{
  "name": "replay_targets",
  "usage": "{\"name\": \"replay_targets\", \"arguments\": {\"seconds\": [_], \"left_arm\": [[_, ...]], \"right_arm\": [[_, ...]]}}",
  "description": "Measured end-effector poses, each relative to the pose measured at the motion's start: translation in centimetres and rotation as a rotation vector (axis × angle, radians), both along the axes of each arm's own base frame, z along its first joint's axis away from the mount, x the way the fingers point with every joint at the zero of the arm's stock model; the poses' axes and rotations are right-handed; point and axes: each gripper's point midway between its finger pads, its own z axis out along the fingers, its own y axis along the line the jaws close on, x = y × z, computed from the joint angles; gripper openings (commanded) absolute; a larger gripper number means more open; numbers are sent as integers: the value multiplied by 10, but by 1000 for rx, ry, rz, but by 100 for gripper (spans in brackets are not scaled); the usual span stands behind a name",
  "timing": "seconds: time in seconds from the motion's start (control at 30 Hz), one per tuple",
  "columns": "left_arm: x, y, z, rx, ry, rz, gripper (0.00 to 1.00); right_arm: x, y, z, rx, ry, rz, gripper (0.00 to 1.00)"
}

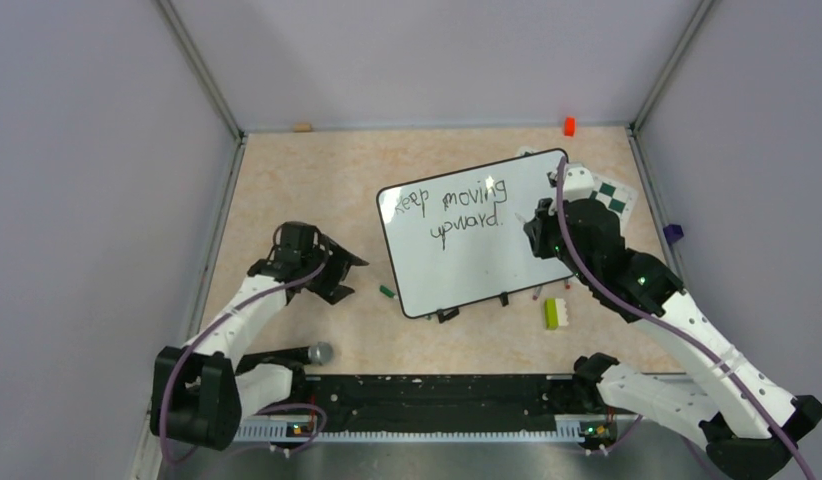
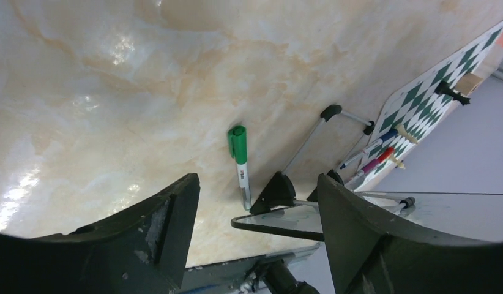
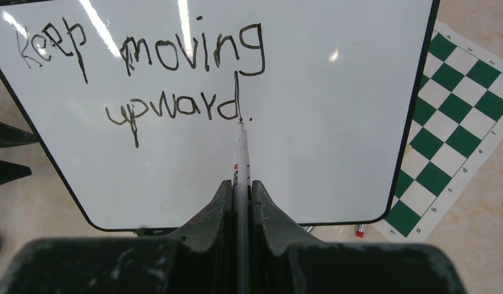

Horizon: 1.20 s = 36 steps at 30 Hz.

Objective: Write a sentence on the whiteboard
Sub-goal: Close the whiteboard marker at the center of the board.

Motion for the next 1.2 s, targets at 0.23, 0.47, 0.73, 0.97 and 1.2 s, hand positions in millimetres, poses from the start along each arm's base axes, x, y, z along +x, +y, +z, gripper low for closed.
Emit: {"name": "replay_targets", "arguments": {"seconds": [0.23,0.47,0.73,0.97,1.2], "left_arm": [[2,17,57,144,-356,-116,76],[-30,-7,92,173,-602,-393,69],[-114,-107,111,213,-801,-963,59],[-134,-180,81,501,-876,-1314,48],[-119,-210,21,781,-839,-1514,45]], "right_arm": [[-11,-5,-17,-19,79,-4,0],[-25,-7,-33,-46,159,22,0],[-31,-8,-32,-31,165,25,0],[-35,-17,-16,13,107,-2,0],[-38,-40,-1,30,38,-93,0]]}}
